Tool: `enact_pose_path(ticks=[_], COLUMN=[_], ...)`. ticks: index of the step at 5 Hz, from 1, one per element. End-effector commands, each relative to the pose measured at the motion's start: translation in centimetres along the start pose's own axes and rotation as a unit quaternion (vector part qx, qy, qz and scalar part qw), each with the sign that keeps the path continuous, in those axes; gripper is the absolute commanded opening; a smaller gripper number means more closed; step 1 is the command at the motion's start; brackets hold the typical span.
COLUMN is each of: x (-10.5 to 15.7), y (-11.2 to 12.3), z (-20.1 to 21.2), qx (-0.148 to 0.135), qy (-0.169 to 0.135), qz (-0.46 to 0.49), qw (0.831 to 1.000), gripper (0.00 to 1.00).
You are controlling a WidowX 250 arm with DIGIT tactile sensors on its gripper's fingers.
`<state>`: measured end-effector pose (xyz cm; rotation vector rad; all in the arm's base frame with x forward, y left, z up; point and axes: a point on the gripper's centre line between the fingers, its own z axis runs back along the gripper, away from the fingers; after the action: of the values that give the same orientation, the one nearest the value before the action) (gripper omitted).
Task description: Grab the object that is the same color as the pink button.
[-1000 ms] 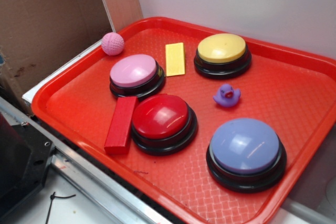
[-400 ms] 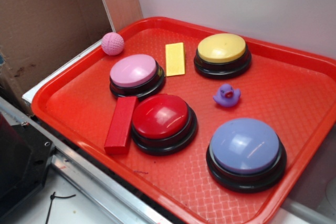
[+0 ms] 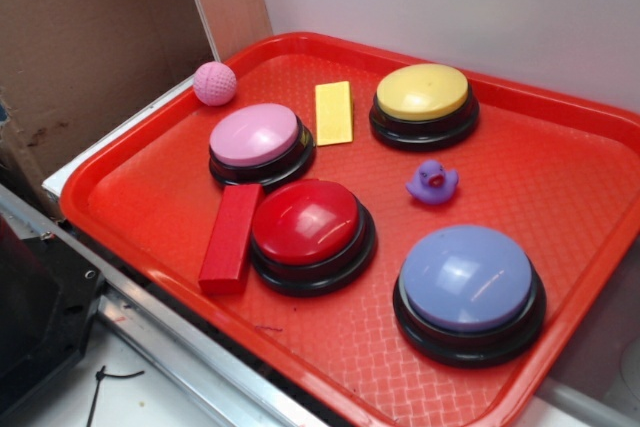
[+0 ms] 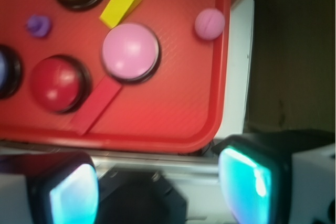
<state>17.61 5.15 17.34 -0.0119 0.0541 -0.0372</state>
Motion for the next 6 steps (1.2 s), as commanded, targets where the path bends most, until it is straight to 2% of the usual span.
enact_pose_path(ticks=[1,4,5,6], x=[5.4,5.4,7.9,9.8], y=[5.1,5.1,5.4,6.9], z=[-4.0,-4.0,-5.9,-8.1], qx=[0.034,0.034,0.093,0.131], qy=[0.015,0.015,-0.023,-0.008], qz=[0.016,0.016,-0.043,-0.047], qw=[0.999,0.999,0.994,0.990], gripper=[1.00,1.00,1.00,1.00])
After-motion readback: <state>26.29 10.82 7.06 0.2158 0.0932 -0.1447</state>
